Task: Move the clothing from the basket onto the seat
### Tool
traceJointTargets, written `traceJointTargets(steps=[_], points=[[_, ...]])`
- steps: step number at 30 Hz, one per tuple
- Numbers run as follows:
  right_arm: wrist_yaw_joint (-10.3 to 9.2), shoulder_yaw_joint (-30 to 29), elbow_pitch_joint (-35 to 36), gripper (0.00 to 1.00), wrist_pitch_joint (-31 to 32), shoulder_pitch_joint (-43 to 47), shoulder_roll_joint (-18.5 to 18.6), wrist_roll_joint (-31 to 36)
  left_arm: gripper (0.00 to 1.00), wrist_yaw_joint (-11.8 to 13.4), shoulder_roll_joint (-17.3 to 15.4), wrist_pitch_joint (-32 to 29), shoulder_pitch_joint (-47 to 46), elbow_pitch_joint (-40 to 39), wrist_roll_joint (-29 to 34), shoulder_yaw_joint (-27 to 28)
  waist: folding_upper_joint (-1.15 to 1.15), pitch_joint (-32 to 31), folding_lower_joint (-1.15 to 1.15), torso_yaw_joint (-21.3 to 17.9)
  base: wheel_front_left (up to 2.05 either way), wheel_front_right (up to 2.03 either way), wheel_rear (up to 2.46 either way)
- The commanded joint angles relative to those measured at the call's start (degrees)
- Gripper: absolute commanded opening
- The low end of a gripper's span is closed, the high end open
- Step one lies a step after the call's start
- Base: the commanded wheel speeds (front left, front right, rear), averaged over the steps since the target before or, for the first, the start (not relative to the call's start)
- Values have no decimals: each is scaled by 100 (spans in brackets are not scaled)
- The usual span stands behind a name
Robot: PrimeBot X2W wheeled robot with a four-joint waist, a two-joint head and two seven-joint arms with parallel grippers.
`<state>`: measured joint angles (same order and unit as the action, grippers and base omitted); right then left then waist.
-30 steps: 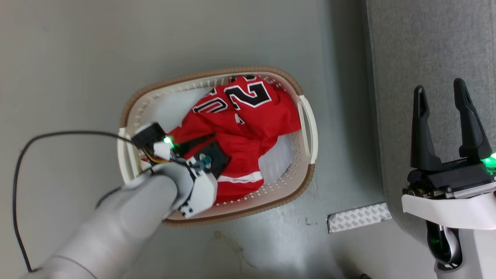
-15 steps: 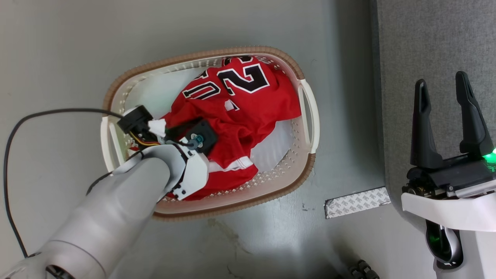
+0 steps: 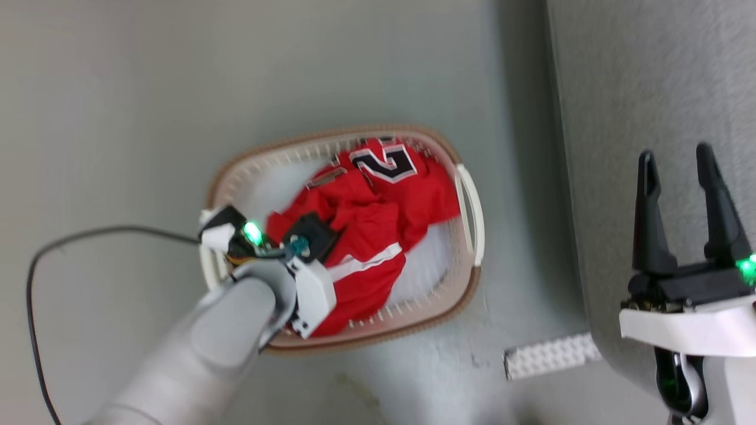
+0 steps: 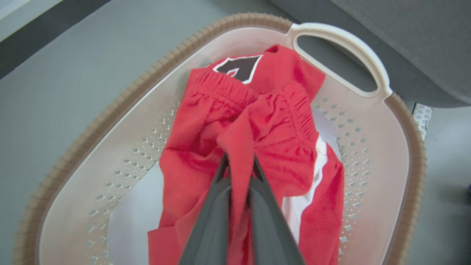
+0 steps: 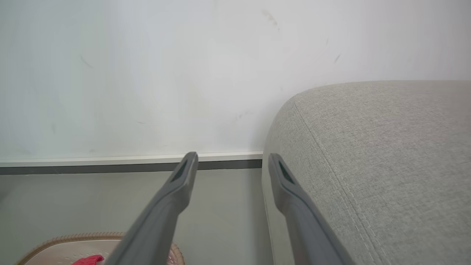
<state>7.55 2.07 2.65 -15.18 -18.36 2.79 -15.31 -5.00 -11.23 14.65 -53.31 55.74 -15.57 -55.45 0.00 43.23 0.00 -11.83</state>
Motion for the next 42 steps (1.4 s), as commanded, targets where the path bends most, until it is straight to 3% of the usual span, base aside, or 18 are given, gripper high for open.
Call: traceJointTargets(steps=[1, 10, 24, 33, 42], points=[[-12, -34, -61, 100, 4, 126, 19, 68, 0, 31, 15, 27, 161, -73, -75, 52, 0, -625, 0, 262, 0, 0, 0], [-12, -191, -584, 100, 4, 785, 20, 244, 0, 343, -226, 48, 1341, -1413, -560, 634, 0, -2344, 0, 741, 0, 0, 0], [-12, -152, -1178, 100, 4, 1886, 20, 412, 0, 962, -574, 51, 2936, -3176, -970, 1279, 0, -4287, 0, 1154, 0, 0, 0], [-12, 403, -1168, 100, 4, 2100, 21, 404, 0, 1262, -931, -146, 3329, -4232, -1281, 1572, 0, -4663, 0, 1212, 0, 0, 0], [-12, 1623, -1092, 100, 4, 1736, 276, 266, 0, 1307, -1130, -504, 3363, -5055, -1411, 1643, 0, -4666, 0, 1216, 0, 0, 0]])
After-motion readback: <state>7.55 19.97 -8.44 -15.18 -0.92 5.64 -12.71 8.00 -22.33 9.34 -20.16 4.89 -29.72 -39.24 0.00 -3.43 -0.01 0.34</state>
